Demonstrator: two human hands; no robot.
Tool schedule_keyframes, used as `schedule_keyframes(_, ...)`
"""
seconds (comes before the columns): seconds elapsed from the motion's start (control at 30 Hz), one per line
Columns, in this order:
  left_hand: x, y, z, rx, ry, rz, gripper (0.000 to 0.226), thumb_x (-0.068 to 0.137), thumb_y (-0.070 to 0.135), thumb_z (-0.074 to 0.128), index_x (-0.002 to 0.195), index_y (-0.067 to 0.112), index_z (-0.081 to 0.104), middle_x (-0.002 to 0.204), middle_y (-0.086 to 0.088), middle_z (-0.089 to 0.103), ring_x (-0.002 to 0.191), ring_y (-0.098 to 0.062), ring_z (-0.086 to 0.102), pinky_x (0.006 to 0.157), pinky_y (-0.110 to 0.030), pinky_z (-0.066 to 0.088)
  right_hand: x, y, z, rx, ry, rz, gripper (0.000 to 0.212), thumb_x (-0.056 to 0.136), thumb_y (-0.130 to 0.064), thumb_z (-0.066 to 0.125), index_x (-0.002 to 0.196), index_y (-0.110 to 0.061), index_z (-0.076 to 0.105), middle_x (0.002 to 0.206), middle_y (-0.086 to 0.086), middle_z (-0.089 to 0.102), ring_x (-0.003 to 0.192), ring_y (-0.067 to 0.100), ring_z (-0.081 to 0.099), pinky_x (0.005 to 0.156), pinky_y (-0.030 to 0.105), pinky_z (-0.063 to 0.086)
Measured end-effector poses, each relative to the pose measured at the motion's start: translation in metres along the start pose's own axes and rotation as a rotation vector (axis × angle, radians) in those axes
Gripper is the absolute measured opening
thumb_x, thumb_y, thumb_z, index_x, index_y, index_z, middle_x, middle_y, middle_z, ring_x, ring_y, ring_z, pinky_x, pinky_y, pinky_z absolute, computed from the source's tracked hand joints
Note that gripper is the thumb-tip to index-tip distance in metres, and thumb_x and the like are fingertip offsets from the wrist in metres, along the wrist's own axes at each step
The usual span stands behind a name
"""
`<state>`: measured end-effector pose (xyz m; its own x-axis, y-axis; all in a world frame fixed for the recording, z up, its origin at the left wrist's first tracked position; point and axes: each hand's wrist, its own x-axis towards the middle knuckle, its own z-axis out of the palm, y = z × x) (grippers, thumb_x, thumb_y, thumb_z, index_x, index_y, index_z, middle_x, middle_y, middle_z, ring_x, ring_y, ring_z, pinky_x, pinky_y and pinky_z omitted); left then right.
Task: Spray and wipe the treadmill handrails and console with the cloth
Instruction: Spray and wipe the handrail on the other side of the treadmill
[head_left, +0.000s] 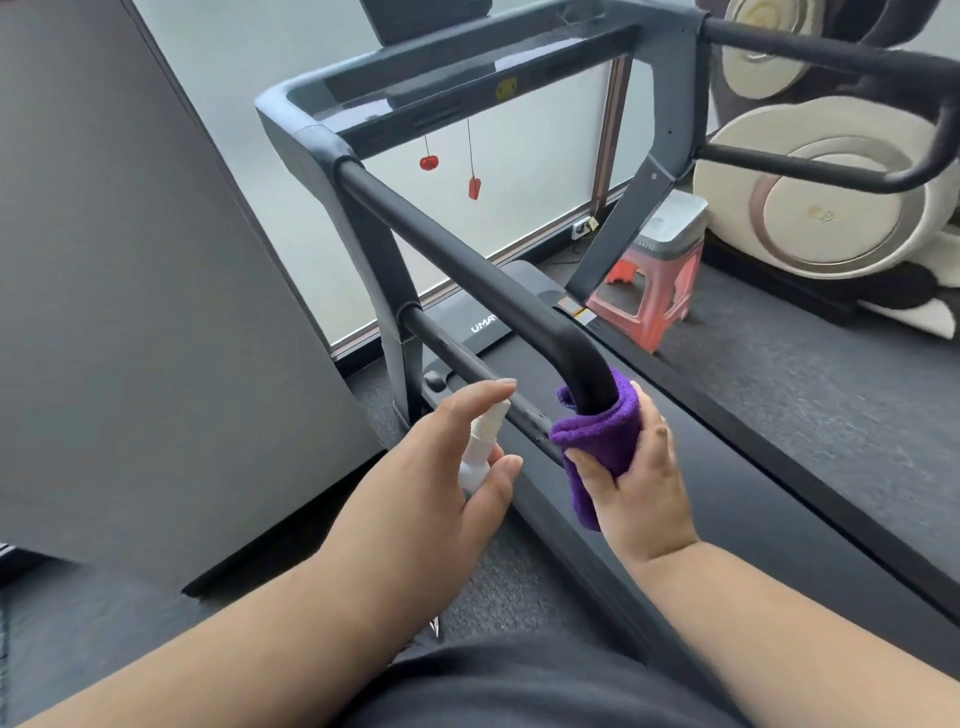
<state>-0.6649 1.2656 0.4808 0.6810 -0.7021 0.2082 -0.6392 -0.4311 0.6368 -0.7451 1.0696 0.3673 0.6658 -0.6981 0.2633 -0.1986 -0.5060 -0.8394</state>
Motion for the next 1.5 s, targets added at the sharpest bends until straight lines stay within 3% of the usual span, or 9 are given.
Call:
schedule_keyframes(0.2,-0.005,0.007,-0.001,0.019,0.009,0.017,0.049,0.089,0.053,0.052,0.131,0.067,0.030,0.101,0.024,0.060,0.071,0.005,0.056,0.062,-0.018,0.042,0.024,-0.028,-0.006,-0.082,0.025,-0.120,0.081,0.084,-0.052,0.066,0.151,-0.022,0.030,0.148,0.004,0.043,0.136,0.016,0.038,0.111,0.031,0.032)
schedule_keyframes(0.4,-0.002,0.012,0.000,0.031,0.000,0.042,0.050,0.089,0.051,0.053,0.129,0.069,0.029,0.101,0.029,0.058,0.083,0.012,0.055,0.070,-0.003,0.038,0.056,-0.056,-0.009,-0.214,0.018,-0.215,0.079,0.081,-0.059,0.067,0.147,-0.032,0.033,0.144,-0.005,0.046,0.131,0.016,0.045,0.107,0.039,0.041)
schedule_keyframes(0.63,-0.002,0.012,0.006,0.056,-0.047,0.061,0.051,0.090,0.052,0.052,0.128,0.072,0.025,0.102,0.032,0.057,0.078,0.014,0.054,0.069,-0.004,0.039,0.005,-0.002,0.010,-0.005,0.127,-0.109,0.091,0.075,-0.054,0.072,0.148,-0.025,0.026,0.142,0.009,0.047,0.130,0.017,0.043,0.107,0.010,0.026)
schedule_keyframes(0.83,-0.002,0.008,0.008,0.079,-0.063,0.046,0.051,0.088,0.054,0.053,0.128,0.071,0.027,0.102,0.026,0.060,0.080,0.005,0.057,0.065,-0.013,0.041,-0.014,0.020,0.010,0.008,0.024,-0.024,0.088,0.076,-0.049,0.071,0.147,-0.035,0.020,0.146,0.004,0.041,0.136,0.026,0.044,0.112,0.043,0.038)
schedule_keyframes(1.0,0.005,0.004,0.006,0.038,-0.034,0.047,0.051,0.089,0.049,0.056,0.128,0.068,0.030,0.103,0.027,0.060,0.076,0.009,0.056,0.069,-0.005,0.040,0.016,-0.019,-0.002,-0.068,0.090,-0.165,0.083,0.082,-0.050,0.069,0.148,-0.017,0.030,0.145,0.012,0.046,0.134,0.024,0.043,0.110,0.039,0.038)
schedule_keyframes(1.1,0.009,0.002,0.007,0.016,-0.038,0.051,0.051,0.089,0.049,0.057,0.128,0.068,0.031,0.101,0.027,0.060,0.077,0.010,0.057,0.070,-0.005,0.039,0.043,-0.055,-0.004,-0.178,0.124,-0.255,0.078,0.082,-0.050,0.071,0.144,-0.016,0.039,0.141,0.007,0.051,0.130,0.022,0.046,0.108,0.033,0.036)
schedule_keyframes(1.27,0.026,-0.009,0.000,-0.032,-0.023,0.056,0.047,0.087,0.056,0.050,0.127,0.070,0.030,0.100,0.027,0.060,0.078,0.010,0.057,0.070,-0.006,0.040,0.068,-0.094,-0.010,-0.431,-0.063,-0.234,0.074,0.084,-0.050,0.069,0.145,-0.019,0.043,0.141,0.004,0.053,0.123,0.027,0.054,0.101,0.042,0.046)
schedule_keyframes(1.4,0.045,-0.021,-0.011,-0.053,-0.009,0.078,0.048,0.087,0.055,0.051,0.127,0.070,0.030,0.100,0.028,0.059,0.085,0.011,0.057,0.073,-0.003,0.037,0.093,-0.130,0.002,-0.762,-0.200,-0.257,0.067,0.088,-0.048,0.047,0.147,-0.017,0.035,0.136,0.007,0.052,0.117,0.029,0.055,0.092,0.041,0.047)
schedule_keyframes(1.5,0.060,-0.034,-0.024,-0.051,-0.006,0.106,0.049,0.088,0.053,0.052,0.130,0.067,0.031,0.104,0.036,0.055,0.089,0.015,0.054,0.076,0.001,0.034,0.116,-0.152,0.028,-1.009,-0.319,-0.247,0.065,0.092,-0.028,0.036,0.153,-0.012,0.017,0.137,0.015,0.047,0.116,0.034,0.053,0.084,0.043,0.049)
